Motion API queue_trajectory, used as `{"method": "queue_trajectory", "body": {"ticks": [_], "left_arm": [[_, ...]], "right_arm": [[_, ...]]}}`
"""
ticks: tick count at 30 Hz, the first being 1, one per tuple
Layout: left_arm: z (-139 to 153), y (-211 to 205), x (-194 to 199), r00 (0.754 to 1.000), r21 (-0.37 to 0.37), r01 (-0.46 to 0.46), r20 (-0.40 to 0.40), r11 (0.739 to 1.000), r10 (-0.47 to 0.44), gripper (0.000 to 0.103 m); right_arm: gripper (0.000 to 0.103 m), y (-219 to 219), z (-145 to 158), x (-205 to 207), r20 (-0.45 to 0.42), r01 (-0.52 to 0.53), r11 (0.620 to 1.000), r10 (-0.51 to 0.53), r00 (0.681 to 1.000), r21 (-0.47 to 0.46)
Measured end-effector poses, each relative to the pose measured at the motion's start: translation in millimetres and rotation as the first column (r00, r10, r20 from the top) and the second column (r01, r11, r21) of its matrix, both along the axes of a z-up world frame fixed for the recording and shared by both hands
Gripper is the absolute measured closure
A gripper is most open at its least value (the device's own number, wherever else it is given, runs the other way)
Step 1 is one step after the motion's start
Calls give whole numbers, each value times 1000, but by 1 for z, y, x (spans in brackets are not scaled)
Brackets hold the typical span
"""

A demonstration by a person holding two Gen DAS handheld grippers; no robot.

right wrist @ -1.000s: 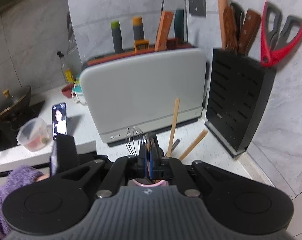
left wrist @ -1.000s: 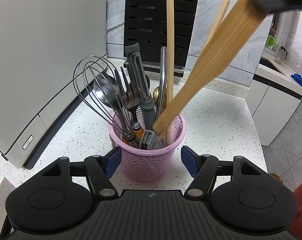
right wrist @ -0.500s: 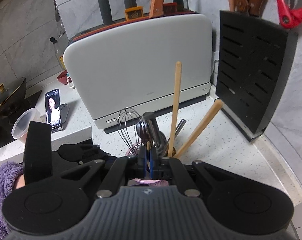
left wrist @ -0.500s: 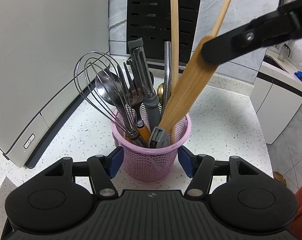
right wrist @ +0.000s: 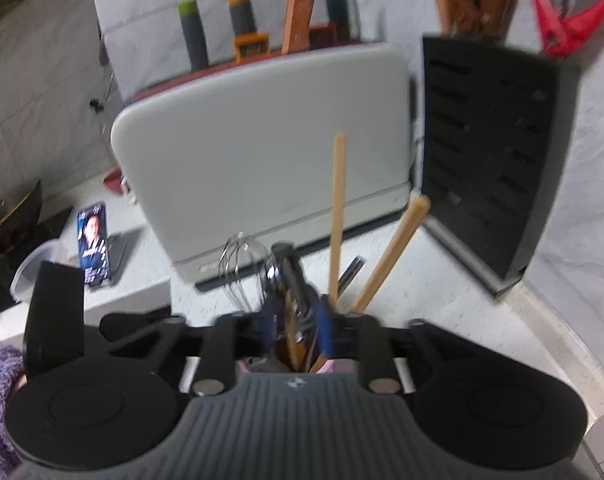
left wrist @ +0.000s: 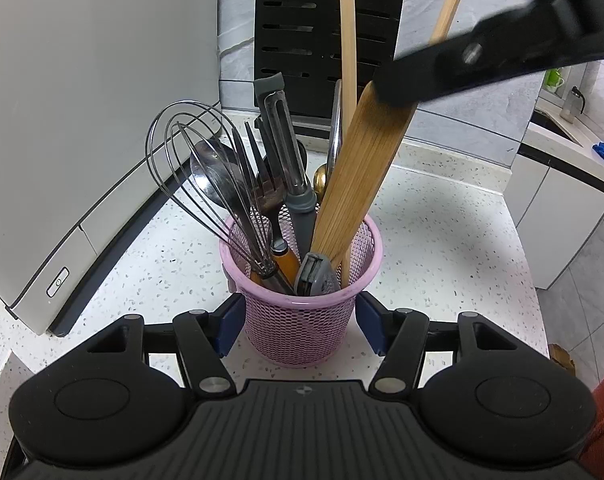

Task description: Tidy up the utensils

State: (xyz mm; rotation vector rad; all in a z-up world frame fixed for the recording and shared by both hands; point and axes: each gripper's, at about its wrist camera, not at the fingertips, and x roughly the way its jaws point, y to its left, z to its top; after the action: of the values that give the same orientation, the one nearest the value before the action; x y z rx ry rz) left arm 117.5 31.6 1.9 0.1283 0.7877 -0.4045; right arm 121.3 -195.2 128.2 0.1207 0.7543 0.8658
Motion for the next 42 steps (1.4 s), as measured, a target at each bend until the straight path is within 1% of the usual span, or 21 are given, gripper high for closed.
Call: {"method": "queue_trajectory", "body": {"ticks": [3,5,6,7,9,10,11,13,16,18,22,26,28,29,30,31,34,35,37,40,42], "left_arm": [[0,0,1,1000,0,-3,0,1000,3,33],[-1,-2,3,1000,2,-7,-1,1000,7,33],[-1,-3,3,1000,4,-10,-1,1000,10,33],[-1,-3,4,1000,4,-13,0,1000,13,34],[-1,-5,5,1000,3,-19,0,1000,19,34],[-1,-6,6,1000,4,-23,0,1000,23,34],[-1,-8,7,1000,3,-26,0,1000,26,34],[-1,-10,10,999,3,-32,0,999,32,34],[-2,-15,14,999,4,-38,2,999,38,34],[-2,-19,16,999,5,-39,4,999,39,35],[-3,-26,18,999,9,-37,9,999,37,36],[-6,-30,16,999,29,-36,14,999,36,35],[-8,-29,13,999,27,-38,1,999,38,32],[-8,-28,12,999,24,-36,-6,999,36,30],[-8,-28,10,999,25,-35,-9,999,35,25],[-8,-27,7,999,28,-32,-6,999,32,22],[-3,-25,-3,1000,36,-25,16,999,25,22],[0,-23,-7,999,33,-25,28,999,24,22],[5,-21,-17,997,22,-34,63,999,33,21],[12,-14,-38,988,-12,-57,140,998,59,20],[15,-12,-53,975,-36,-91,200,995,96,20]], "right_arm": [[69,-14,3,-15,76,54,998,-57,995,35],[62,-28,4,-26,125,104,991,-113,986,79],[57,-36,4,-32,147,135,986,-149,978,101],[55,-43,3,-38,165,168,979,-186,968,117],[53,-56,0,-49,194,229,963,-254,947,146],[49,-62,-3,-53,201,261,952,-290,936,157],[48,-65,-6,-55,203,282,946,-311,929,159],[46,-70,-19,-60,206,321,938,-342,917,129],[45,-67,-40,-58,201,354,935,-353,914,34],[45,-65,-54,-54,178,355,934,-346,921,-24],[42,-55,-79,-49,133,308,947,-296,946,-89],[41,-41,-92,-51,124,254,957,-238,963,-141],[34,-37,-92,-55,148,244,958,-222,964,-150],[33,-35,-92,-58,164,239,959,-213,963,-154],[32,-34,-92,-60,181,232,959,-202,963,-161],[32,-32,-91,-63,194,228,959,-194,962,-168],[30,-32,-89,-67,218,228,958,-188,958,-174],[29,-32,-86,-69,222,230,958,-191,956,-170],[20,-35,-83,-71,232,241,959,-203,951,-150],[17,-41,-76,-74,251,266,958,-232,940,-109],[14,-44,-71,-76,262,282,956,-253,931,-78]]}}
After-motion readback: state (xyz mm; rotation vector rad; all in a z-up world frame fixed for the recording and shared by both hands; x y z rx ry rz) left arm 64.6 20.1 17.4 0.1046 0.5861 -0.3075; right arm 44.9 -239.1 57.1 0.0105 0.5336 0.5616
